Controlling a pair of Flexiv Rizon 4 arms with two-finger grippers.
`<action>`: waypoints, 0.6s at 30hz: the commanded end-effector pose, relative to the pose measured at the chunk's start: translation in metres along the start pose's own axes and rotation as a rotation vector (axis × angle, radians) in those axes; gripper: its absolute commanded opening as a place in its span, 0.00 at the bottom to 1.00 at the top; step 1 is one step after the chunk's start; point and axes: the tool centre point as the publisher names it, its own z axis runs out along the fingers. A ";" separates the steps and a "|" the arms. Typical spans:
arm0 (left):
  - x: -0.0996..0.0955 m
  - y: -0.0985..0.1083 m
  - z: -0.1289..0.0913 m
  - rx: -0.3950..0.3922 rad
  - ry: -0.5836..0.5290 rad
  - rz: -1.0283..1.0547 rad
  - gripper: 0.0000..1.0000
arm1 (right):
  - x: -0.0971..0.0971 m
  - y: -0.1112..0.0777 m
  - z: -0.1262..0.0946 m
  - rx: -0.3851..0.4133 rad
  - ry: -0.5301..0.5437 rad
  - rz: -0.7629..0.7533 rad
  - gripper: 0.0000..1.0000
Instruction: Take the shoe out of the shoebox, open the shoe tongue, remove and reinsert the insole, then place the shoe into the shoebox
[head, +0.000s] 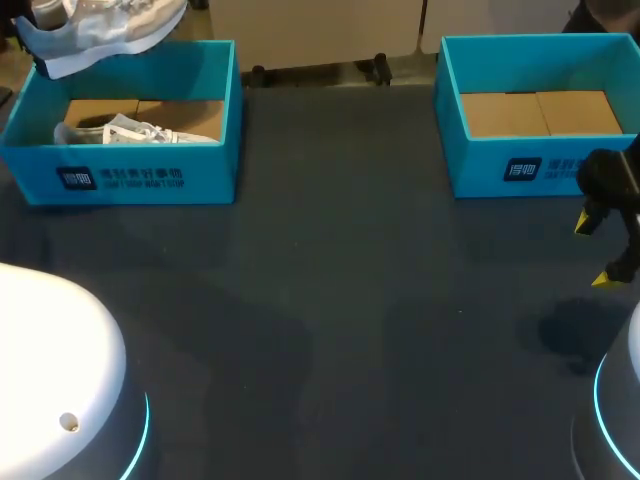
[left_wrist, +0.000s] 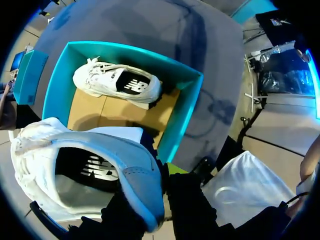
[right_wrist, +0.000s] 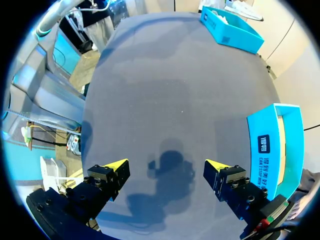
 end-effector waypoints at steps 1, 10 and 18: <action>0.000 0.002 -0.002 0.004 0.001 0.001 0.00 | 0.000 0.000 0.001 0.003 -0.001 0.000 1.00; 0.000 0.002 -0.002 0.004 0.001 0.001 0.00 | 0.000 0.000 0.001 0.003 -0.001 0.000 1.00; -0.001 0.007 0.003 0.007 -0.012 0.092 0.00 | 0.000 0.000 0.001 0.003 -0.001 0.000 1.00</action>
